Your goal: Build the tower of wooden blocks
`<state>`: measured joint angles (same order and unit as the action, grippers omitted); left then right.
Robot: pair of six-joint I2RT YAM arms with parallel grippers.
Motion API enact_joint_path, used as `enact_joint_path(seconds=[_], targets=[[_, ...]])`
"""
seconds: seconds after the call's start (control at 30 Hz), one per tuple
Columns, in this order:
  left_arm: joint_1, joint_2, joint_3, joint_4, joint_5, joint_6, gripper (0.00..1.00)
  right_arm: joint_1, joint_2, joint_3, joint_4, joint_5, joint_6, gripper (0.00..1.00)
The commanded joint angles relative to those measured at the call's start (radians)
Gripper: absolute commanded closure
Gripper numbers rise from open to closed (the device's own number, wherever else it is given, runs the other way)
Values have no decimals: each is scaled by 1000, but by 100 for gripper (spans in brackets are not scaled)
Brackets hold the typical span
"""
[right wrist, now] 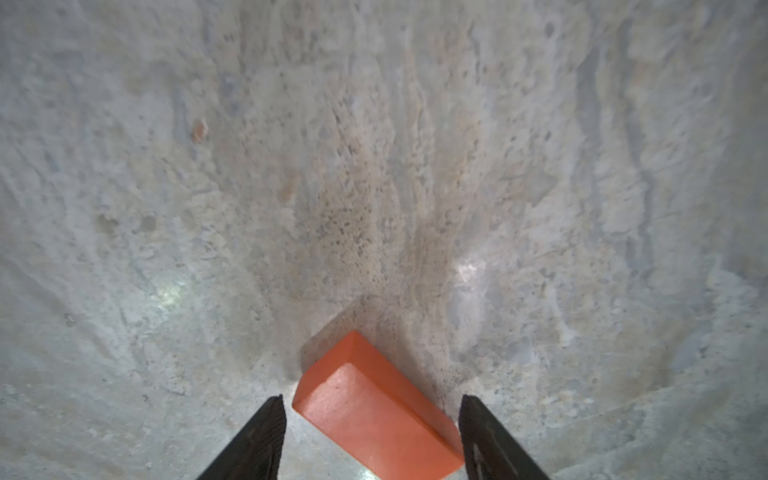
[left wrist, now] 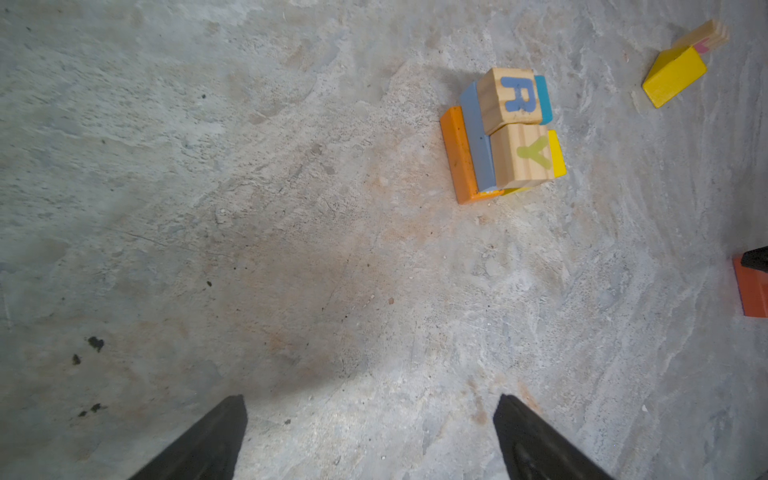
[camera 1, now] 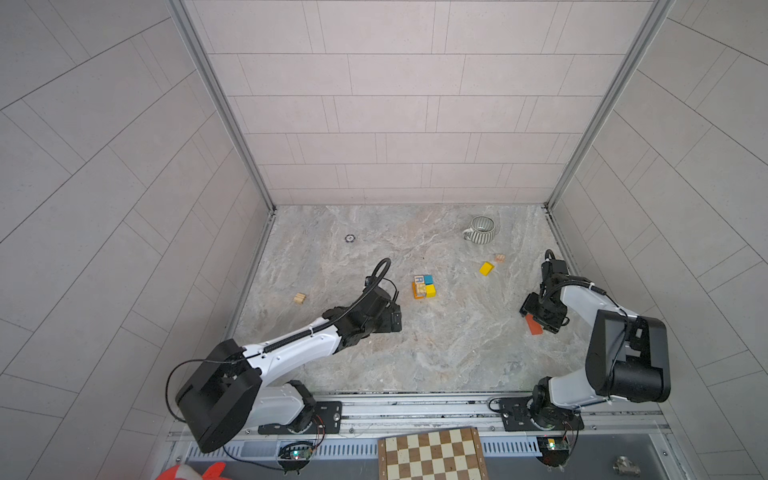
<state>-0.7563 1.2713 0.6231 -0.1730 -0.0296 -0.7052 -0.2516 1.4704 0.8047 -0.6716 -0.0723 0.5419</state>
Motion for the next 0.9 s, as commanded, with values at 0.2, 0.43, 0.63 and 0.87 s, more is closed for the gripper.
enact_joint_path(seconds=[0.2,0.43,0.63,0.87], targets=[[49,-6,-24,12,-5,-1,0,-2,60,36,-29,19,-37,43],[100,-46,-60,41,18,-13,1,7,62,-8,15,-39,-30,52],[100,-49,-66,44,5,-14,1,55,50,-11,26,-50,-13,66],[107,-55,-72,41,-7,-14,1,202,73,32,21,-24,26,76]])
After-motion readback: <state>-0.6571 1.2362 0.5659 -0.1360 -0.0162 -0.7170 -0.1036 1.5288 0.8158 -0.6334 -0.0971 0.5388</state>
